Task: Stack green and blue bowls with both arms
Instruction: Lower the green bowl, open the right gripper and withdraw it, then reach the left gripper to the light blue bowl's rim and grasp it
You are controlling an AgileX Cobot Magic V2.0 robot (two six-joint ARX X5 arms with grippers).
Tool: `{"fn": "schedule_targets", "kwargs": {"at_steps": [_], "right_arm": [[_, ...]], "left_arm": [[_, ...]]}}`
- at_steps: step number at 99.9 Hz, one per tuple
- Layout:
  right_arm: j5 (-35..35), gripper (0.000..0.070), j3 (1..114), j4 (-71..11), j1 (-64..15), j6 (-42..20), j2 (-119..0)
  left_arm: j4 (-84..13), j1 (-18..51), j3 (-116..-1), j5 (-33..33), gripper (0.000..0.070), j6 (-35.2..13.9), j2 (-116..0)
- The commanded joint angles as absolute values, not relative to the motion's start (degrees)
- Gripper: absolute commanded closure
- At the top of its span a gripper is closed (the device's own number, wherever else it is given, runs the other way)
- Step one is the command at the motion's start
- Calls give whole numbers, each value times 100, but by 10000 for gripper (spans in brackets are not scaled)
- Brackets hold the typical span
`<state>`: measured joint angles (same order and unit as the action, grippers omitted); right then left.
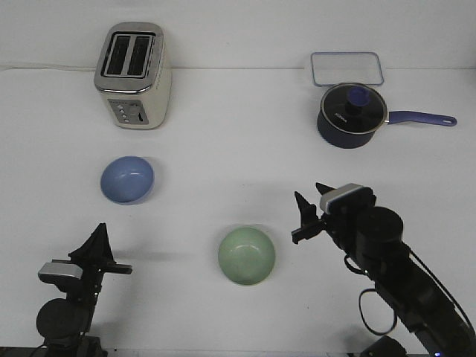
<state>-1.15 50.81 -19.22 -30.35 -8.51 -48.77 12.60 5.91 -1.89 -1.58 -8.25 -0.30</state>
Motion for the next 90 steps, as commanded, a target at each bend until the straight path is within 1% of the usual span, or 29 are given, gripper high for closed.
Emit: {"fn": "schedule_targets", "kwargs": {"at_steps": [1,15,22,31,47,57,67,75,78,80,90], "right_arm": [[-261,364,4683,-1651,-3076,-648,-4563],[-379,365,3640,-978,-3076,-622,-3592],[-556,365,3225,-932,-3076,-663,-3157],[-816,365,2856,-1072,-3076,-720,-2687],[-1100,365,2613,-1400,-3076,-803,-2259],[-1098,365,2615,-1372,-3076,-812,-2244],[-1059,365,2615,-1369,-3076,-816,-2259],[-1039,365,2615,-1350,-3076,-816,-2257],[-1004,365,2615,-1343,-3076,-816,-2257],[-974,365,2613,-1334,-3076,-816,-2255],[-884,365,2613,-1330,-3076,-812,-2255]], "left_arm": [[1345,602,-110,-174,689,-1356,-19],[1334,600,-242,-200,689,-2167,-19],[1297,600,-362,-202,688,-2386,-36],[897,600,-668,-290,687,-2432,-102],[-473,593,-1664,-1011,687,-2460,-733],[-952,543,-2329,-1066,687,-2447,-1470],[-1345,464,-3006,-1057,688,-2432,-2440],[-1691,403,-3555,-1020,680,-2174,-3264],[-1791,381,-3747,-1002,655,-2073,-3577],[-1841,368,-3865,-998,616,-2021,-3774],[-1975,309,-4392,-982,291,-1968,-4668]]}}
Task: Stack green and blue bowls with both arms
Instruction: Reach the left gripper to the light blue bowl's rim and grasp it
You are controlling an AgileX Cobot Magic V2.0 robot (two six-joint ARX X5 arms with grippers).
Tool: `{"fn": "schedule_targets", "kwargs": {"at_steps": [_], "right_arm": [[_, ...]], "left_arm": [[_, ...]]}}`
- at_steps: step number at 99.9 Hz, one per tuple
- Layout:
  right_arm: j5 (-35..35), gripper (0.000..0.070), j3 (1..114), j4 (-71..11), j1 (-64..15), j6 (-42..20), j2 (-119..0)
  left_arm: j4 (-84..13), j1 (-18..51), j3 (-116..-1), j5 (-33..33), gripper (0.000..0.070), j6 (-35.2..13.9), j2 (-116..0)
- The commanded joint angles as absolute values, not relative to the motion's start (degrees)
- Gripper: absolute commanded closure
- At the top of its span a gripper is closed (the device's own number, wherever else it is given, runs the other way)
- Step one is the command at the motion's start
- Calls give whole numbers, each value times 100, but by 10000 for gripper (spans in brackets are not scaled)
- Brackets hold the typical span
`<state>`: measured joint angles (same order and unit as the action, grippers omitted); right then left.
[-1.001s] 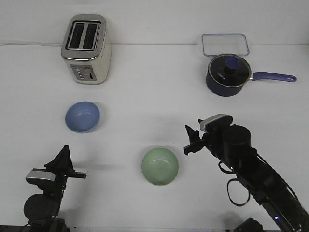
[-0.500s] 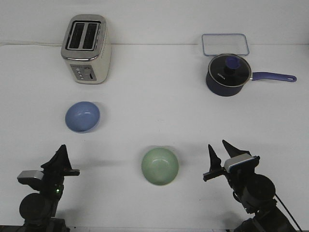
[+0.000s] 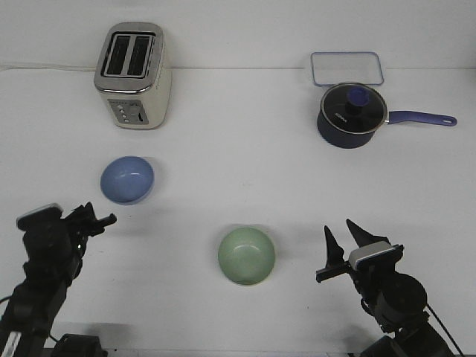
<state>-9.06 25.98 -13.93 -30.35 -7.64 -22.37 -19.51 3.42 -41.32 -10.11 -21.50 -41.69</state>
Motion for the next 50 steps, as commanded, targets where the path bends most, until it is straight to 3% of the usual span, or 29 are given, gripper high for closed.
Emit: {"fn": "schedule_targets", "kwargs": {"at_steps": [1,5,9,50], "right_arm": [[-882,365,2615,-1330,-3076,-812,-2255],[-880,365,2615,-1332,-3076,-812,-2255],[-858,365,2615,-1332,-3076,-810,-2255],[-690,365,2615,-1328,-3079,-814,-2255]], "left_arm": [[-1975,303,-4440,-972,264,-1968,-4751],[-1973,276,-4606,-873,188,-1970,-5054],[-1973,242,-4759,-757,160,-1975,-5339],[-1946,-421,-5612,156,160,-1997,-7800]]}}
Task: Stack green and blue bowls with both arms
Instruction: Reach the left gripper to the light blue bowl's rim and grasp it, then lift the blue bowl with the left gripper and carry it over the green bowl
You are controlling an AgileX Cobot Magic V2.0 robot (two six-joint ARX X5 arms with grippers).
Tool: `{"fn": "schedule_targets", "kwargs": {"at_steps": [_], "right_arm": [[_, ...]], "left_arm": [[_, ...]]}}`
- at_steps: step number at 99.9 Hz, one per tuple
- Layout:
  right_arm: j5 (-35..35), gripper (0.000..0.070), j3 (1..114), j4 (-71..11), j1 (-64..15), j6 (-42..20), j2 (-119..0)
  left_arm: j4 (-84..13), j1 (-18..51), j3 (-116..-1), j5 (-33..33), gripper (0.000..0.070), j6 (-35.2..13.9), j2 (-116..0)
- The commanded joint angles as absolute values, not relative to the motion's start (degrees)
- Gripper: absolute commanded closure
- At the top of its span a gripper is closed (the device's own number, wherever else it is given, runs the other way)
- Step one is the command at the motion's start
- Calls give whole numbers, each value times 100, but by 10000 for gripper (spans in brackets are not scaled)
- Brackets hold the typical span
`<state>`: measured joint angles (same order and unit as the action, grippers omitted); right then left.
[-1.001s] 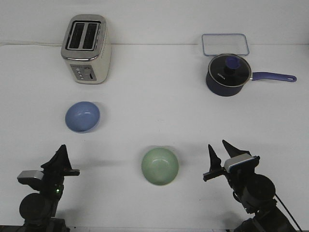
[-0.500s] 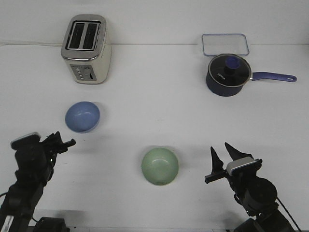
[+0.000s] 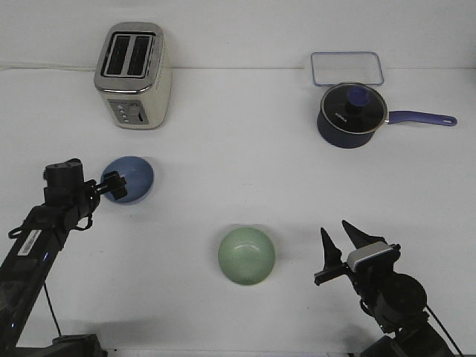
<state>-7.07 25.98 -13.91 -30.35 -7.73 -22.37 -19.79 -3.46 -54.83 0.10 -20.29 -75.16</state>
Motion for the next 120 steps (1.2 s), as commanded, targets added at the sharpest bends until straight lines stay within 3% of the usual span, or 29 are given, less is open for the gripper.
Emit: {"fn": "schedule_targets", "kwargs": {"at_steps": [1,22,27,32,40,44,64,86,105,120], "right_arm": [[-687,365,2613,-1328,-3079,-814,-2255],[-690,364,2613,-1330,-3079,-814,-2255],[-690,365,2613,-1330,-3079,-814,-2255],[-690,365,2613,-1332,-3079,-814,-2255],[-690,364,2613,-1334,-3079,-814,-2257],[-690,364,2613,-1334,-3076,-814,-2257],[-692,365,2613,-1332,-3076,-814,-2257],[-694,365,2615,-1332,-3076,-812,-2257],[-694,365,2615,-1332,-3076,-814,-2257],[-694,365,2613,-1332,-3076,-814,-2257]], "left_arm": [[-1942,-440,-5618,187,160,-1997,-7850],[-1776,-683,-5826,652,162,-1999,-8696],[-1741,-701,-5865,663,189,-1999,-8814],[-1730,-714,-5883,663,302,-1999,-8866],[-1695,-711,-5885,668,597,-1979,-8897],[-1684,-711,-5885,668,700,-1953,-8897],[-1680,-711,-5902,718,687,-1872,-8871],[-1857,-504,-6326,1448,687,-1516,-8466],[-2408,80,-7015,2324,687,-1245,-7913],[-2838,860,-7454,2408,687,-1076,-7677]]}}
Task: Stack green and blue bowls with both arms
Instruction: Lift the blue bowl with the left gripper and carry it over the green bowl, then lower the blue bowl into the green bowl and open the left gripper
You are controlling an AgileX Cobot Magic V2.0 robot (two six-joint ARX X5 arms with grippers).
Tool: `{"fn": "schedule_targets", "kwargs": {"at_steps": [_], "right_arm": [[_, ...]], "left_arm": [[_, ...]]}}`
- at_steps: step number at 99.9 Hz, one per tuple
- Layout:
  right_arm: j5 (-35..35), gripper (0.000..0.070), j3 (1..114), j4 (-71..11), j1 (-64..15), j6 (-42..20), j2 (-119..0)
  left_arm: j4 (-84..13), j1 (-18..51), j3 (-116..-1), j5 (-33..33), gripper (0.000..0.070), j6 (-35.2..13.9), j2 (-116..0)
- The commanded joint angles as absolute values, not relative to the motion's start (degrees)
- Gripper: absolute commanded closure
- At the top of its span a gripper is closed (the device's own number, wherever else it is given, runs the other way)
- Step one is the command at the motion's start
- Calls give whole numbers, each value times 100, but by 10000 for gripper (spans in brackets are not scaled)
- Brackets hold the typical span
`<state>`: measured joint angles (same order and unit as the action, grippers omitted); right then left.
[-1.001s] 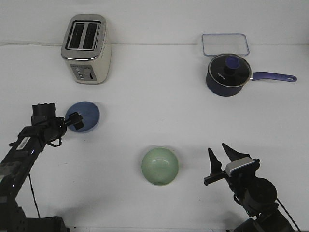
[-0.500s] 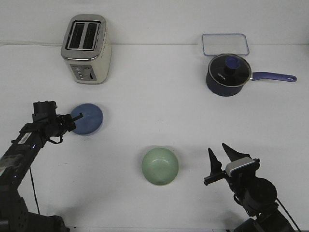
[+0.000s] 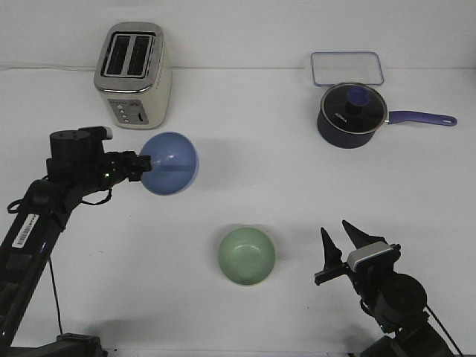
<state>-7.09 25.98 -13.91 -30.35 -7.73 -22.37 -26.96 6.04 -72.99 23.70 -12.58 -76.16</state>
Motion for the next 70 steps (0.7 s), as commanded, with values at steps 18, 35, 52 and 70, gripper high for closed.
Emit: {"fn": "schedule_targets", "kwargs": {"at_steps": [18,35,52,70], "right_arm": [[-694,365,2615,-1332,-3079,-814,-2257],[-692,365,2613,-1334,-3079,-814,-2257],[-692,365,2613,-1334,-3079,-814,-2257],[-692,365,2615,-1332,-3079,-814,-2257]], "left_arm": [[-3304,2025,-7494,2401,687,-867,-7725],[-3463,3168,-7494,1957,687,-670,-7948],[-3483,3922,-7494,1761,687,-657,-8364],[-3559,4318,-7494,1452,687,-462,-8842]]}}
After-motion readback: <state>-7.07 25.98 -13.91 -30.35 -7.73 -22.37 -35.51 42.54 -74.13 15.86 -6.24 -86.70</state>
